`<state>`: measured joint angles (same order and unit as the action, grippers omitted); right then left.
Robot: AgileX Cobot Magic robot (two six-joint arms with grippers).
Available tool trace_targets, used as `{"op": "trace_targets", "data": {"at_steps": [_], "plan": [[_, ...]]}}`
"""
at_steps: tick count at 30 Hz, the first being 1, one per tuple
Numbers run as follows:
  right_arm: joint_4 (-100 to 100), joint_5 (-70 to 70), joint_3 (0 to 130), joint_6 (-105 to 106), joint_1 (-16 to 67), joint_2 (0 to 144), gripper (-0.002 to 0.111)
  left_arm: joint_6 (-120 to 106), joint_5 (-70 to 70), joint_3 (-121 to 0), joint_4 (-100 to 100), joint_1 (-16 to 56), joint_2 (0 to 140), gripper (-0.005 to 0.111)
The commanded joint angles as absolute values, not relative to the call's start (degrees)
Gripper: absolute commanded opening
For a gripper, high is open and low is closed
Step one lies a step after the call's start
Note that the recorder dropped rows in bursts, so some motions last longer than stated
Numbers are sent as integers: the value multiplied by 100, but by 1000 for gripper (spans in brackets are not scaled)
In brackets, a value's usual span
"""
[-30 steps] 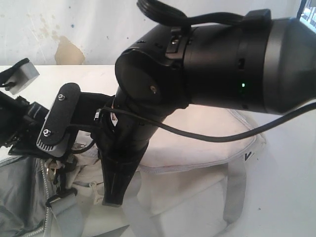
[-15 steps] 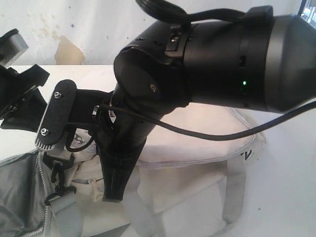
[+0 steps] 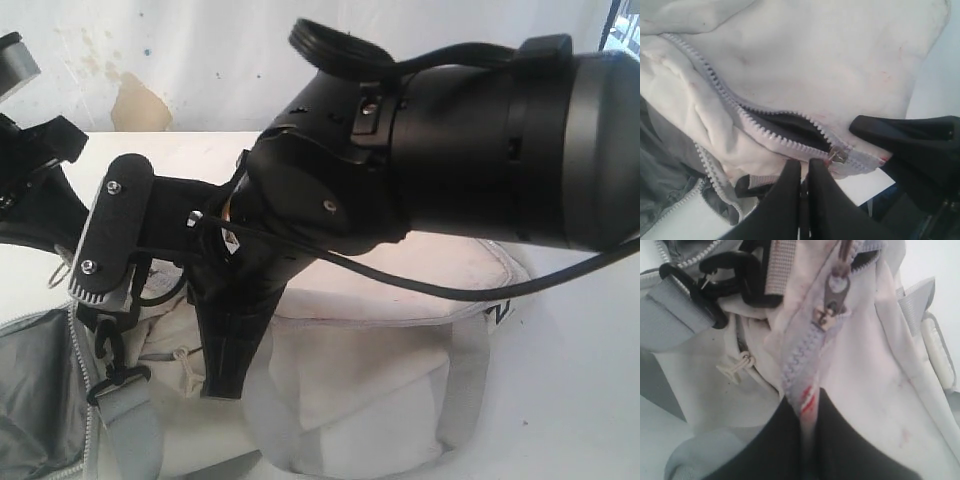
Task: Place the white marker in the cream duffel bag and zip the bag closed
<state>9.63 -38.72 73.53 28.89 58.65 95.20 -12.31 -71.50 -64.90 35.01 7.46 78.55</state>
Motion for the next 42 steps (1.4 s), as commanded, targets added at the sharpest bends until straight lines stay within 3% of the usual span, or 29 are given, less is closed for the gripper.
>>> {"op": "trace_targets", "data": {"at_steps": [1,10,23,42], "plan": [[1107,-4586,7203,2673,5823,9371,0,-888,-6868,-6514,2836,693,7758,0],[782,-4738,7190,1639,5823,9267,0,-1741,-6880,-6514,4079,693,7758,0],[918,-5073,7108,1674,5823,9267,0,-709,-6294,-6514,2439,693,7758,0],[1380,-4759,6631,1454,5823,9267,0,-127,-5654,-7207,1741,693,7737,0]]}}
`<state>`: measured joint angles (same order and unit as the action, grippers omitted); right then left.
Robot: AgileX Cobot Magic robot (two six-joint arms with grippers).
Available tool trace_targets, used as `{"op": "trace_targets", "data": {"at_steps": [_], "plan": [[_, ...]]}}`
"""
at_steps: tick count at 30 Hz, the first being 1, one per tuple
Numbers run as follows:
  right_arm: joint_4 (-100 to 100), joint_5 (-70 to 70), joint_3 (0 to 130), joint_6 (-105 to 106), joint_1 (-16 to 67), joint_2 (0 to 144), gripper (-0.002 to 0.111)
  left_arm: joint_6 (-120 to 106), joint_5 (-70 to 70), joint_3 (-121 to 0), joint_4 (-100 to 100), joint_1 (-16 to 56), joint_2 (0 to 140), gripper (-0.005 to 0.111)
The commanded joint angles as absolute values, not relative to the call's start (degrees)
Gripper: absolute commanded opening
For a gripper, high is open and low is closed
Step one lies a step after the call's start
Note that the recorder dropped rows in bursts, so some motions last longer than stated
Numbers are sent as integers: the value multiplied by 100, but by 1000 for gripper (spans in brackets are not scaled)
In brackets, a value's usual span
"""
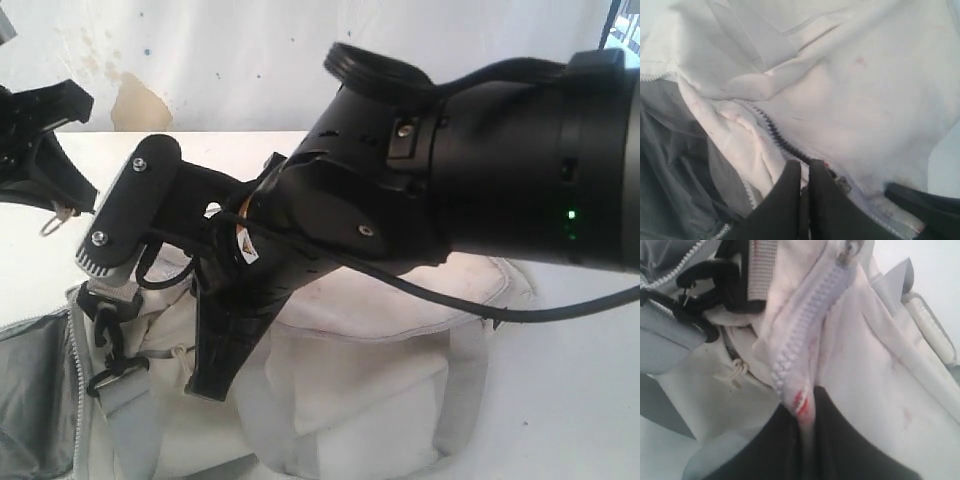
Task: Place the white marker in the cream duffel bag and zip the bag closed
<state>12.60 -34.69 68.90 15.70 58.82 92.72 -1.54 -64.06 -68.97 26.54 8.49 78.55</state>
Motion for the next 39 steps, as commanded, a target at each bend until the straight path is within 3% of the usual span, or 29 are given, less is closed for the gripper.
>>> {"op": "trace_targets", "data": {"at_steps": [1,18,30,31,35,36,39], "plan": [[1395,-4738,6591,1419,5823,9267,0,-127,-5630,-7252,1704,693,7737,0],[1594,-4362,6459,942,5823,9267,0,-231,-4538,-7305,1258,693,7992,0],[2638,-3321,6526,-1027,5383,9495,0,-642,-3817,-7310,1851,693,8272,0],[2638,-3229,6563,-1100,5256,9559,0,-745,-3710,-7333,1920,693,8272,2],[2638,-2867,6894,-1168,4730,9859,0,-761,-3027,-7391,2248,693,8309,30],[2638,-2825,7046,-1169,4609,9997,0,-761,-2774,-7393,2547,693,8408,42],[2653,-2791,7153,-1177,4515,10127,0,-761,-2943,-7393,2693,693,8567,55]]}}
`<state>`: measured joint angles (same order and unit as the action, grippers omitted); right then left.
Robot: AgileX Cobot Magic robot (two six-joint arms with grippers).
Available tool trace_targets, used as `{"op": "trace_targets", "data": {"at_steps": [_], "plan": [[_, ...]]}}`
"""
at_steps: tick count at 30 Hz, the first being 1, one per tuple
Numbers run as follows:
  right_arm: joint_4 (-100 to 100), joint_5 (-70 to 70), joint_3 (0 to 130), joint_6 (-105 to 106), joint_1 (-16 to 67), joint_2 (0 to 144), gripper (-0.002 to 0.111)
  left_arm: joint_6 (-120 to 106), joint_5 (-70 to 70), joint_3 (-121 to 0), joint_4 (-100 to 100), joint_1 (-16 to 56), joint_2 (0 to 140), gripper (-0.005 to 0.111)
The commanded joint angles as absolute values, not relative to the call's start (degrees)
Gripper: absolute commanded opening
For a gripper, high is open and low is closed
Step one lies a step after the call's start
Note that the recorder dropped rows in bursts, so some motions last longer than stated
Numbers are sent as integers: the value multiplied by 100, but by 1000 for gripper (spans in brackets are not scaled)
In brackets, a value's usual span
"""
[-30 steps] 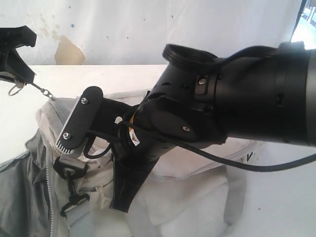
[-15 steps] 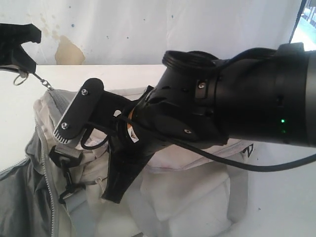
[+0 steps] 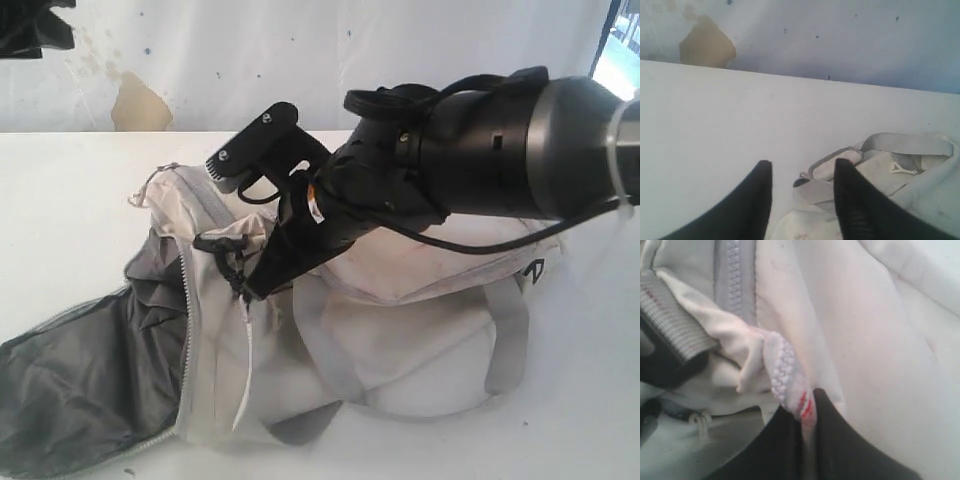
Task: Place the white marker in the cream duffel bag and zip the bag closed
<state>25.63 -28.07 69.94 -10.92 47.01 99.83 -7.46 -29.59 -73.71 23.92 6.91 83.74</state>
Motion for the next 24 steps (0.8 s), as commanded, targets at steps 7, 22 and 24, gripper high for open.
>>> {"op": "trace_targets", "data": {"at_steps": [7,22,24], "plan": [[2364,-2895,7153,-1546,4515,10142,34,-783,-3647,-7393,2505,693,8607,68],[795,-6996,8478,-1311,3959,9735,74,-549,-4919,-7407,1359,693,8594,67],[572,-6996,8478,-1215,3704,9735,67,-416,-5080,-7407,1174,693,8587,67]]}}
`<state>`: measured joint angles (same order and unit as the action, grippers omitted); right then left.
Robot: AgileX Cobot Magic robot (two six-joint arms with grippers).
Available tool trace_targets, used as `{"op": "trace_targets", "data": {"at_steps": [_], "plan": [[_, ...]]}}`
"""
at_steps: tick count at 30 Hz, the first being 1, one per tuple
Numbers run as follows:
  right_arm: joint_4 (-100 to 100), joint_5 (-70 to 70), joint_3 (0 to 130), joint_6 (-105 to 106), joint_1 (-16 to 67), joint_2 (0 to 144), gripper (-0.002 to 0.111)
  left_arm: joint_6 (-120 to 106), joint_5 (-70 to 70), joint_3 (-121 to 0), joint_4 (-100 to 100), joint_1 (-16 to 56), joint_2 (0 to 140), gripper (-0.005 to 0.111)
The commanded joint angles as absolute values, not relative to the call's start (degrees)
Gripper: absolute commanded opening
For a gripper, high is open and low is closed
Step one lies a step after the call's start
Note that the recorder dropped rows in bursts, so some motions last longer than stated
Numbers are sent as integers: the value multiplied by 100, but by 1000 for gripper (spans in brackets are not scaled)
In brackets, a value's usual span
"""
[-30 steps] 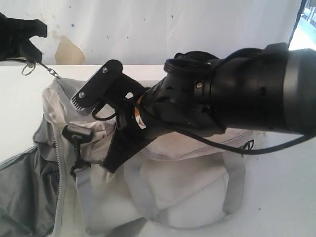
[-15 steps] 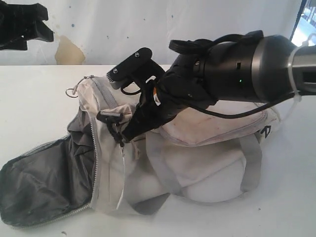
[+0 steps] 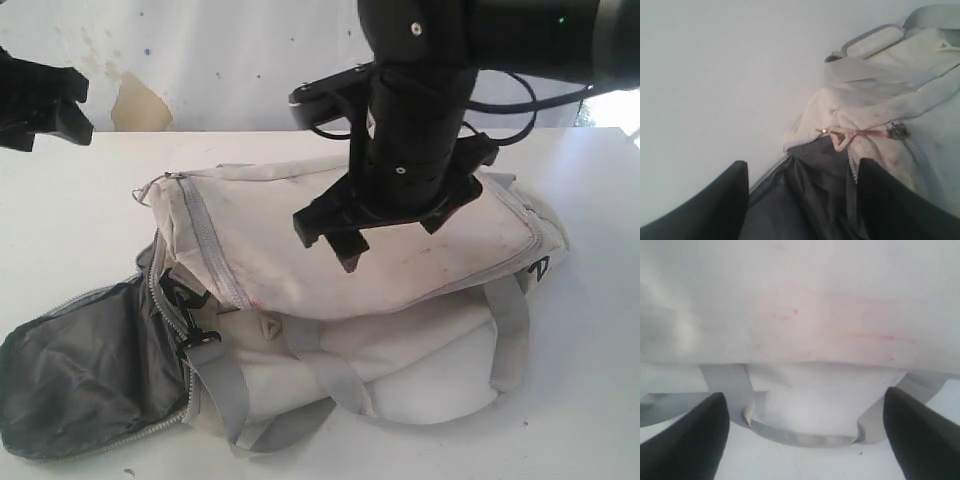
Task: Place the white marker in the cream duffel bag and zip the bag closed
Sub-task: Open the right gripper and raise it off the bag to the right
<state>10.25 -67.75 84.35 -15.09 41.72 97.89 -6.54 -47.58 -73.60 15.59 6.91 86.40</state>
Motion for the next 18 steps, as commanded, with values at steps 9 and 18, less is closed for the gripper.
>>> {"op": "trace_targets", "data": {"at_steps": [9,18], "plan": [[291,-6996,8478,-1043,2488,9726,22,-233,-5503,-7407,500,693,8581,28],[200,-6991,8457,-752,1331,9726,0,274,-5495,-7183,204,443,8581,0]]}}
